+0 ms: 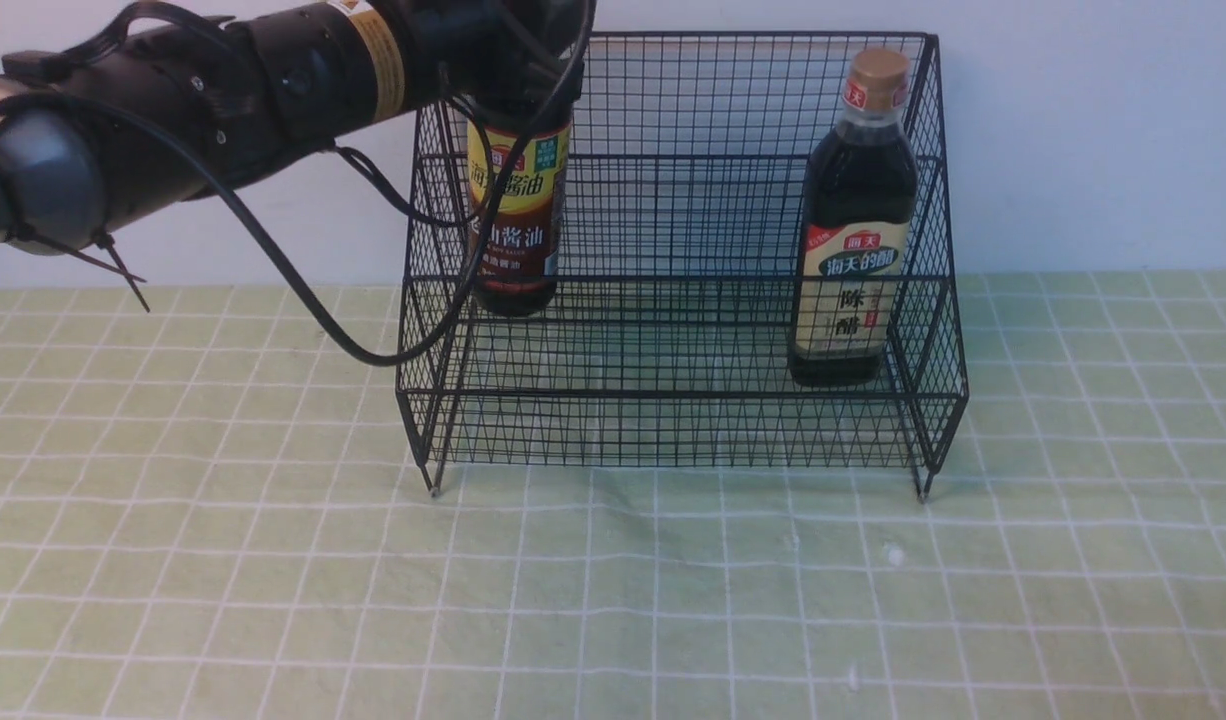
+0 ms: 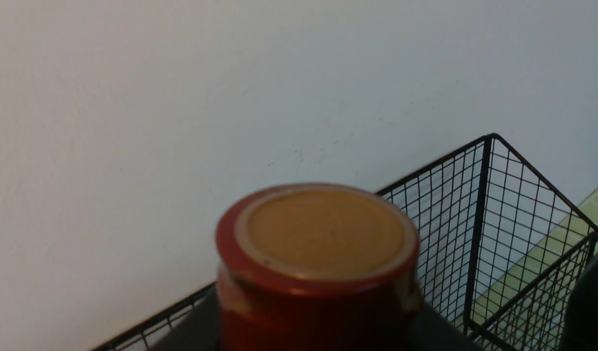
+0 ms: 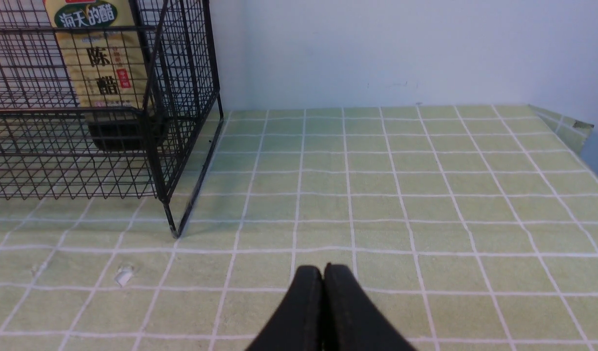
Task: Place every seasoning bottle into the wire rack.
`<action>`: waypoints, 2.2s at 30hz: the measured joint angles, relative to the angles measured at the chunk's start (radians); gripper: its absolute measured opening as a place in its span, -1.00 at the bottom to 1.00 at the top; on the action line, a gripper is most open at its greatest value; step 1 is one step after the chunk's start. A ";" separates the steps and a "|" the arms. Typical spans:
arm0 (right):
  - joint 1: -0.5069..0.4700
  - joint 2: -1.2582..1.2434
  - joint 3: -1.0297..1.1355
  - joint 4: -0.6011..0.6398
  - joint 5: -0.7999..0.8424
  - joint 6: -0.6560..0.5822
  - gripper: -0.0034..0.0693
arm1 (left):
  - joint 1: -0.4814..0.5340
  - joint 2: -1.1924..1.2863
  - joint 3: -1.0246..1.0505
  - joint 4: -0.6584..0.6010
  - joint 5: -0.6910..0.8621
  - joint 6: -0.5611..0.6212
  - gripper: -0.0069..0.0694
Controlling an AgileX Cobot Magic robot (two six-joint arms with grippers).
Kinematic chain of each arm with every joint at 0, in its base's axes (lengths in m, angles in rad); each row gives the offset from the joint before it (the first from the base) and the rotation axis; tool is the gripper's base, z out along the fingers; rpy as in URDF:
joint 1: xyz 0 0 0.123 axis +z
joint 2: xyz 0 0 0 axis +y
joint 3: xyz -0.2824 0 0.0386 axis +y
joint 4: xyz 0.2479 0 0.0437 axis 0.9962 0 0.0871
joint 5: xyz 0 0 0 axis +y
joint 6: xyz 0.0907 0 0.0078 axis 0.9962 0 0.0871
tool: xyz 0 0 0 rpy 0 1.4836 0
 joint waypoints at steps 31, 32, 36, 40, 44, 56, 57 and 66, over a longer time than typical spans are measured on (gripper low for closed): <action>0.000 0.000 0.000 0.000 0.000 0.000 -0.95 | 0.000 0.098 -0.002 0.163 0.002 -0.267 -0.10; 0.000 0.000 0.000 0.000 0.000 0.000 -0.95 | 0.000 0.097 -0.005 0.158 -0.004 -0.270 -0.06; 0.000 0.000 0.000 0.000 0.000 0.000 -0.95 | 0.000 0.086 -0.014 0.153 -0.015 -0.271 0.10; 0.000 0.000 0.000 0.000 0.000 0.000 -0.95 | 0.000 0.087 -0.014 0.174 -0.025 -0.293 0.16; 0.000 0.000 0.000 0.000 0.000 0.000 -0.95 | 0.000 0.074 -0.014 0.209 -0.027 -0.329 0.17; 0.000 0.000 0.000 0.000 0.000 0.000 -0.95 | 0.000 -0.129 -0.014 0.402 0.018 -0.385 -0.01; 0.000 0.000 0.000 0.000 0.000 0.000 -0.95 | 0.000 -0.165 -0.014 0.459 0.039 -0.397 -0.14; 0.000 0.000 0.000 0.000 0.000 0.000 -0.95 | 0.000 -0.343 -0.014 0.550 0.200 -0.170 -0.79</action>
